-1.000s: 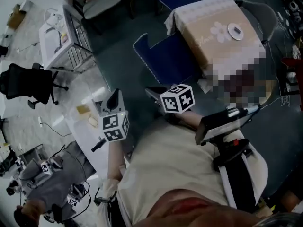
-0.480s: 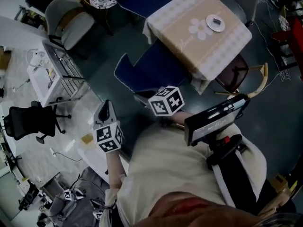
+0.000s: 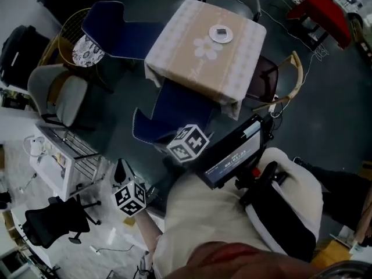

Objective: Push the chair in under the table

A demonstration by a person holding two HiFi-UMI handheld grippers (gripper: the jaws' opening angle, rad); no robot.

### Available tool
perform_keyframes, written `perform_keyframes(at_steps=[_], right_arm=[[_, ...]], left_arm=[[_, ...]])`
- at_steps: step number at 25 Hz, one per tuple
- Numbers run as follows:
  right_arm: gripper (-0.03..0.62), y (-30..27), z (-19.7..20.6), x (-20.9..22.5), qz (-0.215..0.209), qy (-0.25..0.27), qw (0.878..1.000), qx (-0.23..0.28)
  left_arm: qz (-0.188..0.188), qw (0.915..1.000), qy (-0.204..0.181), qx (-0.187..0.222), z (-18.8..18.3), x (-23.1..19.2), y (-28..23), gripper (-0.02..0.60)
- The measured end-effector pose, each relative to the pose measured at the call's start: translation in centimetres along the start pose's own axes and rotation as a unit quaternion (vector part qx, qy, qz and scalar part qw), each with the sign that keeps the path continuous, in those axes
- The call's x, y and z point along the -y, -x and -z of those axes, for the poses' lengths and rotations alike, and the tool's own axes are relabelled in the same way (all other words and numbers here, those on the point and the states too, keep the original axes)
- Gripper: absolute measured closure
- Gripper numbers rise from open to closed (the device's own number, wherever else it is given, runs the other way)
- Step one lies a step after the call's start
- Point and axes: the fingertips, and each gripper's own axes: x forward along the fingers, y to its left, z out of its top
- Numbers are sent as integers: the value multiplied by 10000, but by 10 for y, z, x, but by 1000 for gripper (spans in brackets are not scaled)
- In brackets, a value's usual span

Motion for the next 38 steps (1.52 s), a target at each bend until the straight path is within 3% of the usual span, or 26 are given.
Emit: perform_keyframes(at_steps=[8,11,16,24,29,34,38], right_arm=[[582,-42,-12,-24,666,-56,9974,283],[582,-63,-13,-33,835,-105,9959,341],[582,-63,-25,-39,874,-68,9955,366],[582,-124,-38,-66,673,176,9974,168],[582,-150,-38,-60,606,-186,9980,-45],[582,-178,-66,-54,236,-803,9965,48],[582,-202,-90,-45,84,-881,9960,-90]], left_arm=[[673,9973,-212,200,-10,-61,-21,574],[748,9965,-142,335,-11,-89,-23,574],[804,9960,19,382,-20,-93,-20,574],[766,9953,347,484,-7,-138,-21,574],[463,9959,719,282,8,-174,-32,574],[467,9972,567,138,-7,-190,-55,574],[622,9974,342,-83,-26,-191,-84,574]])
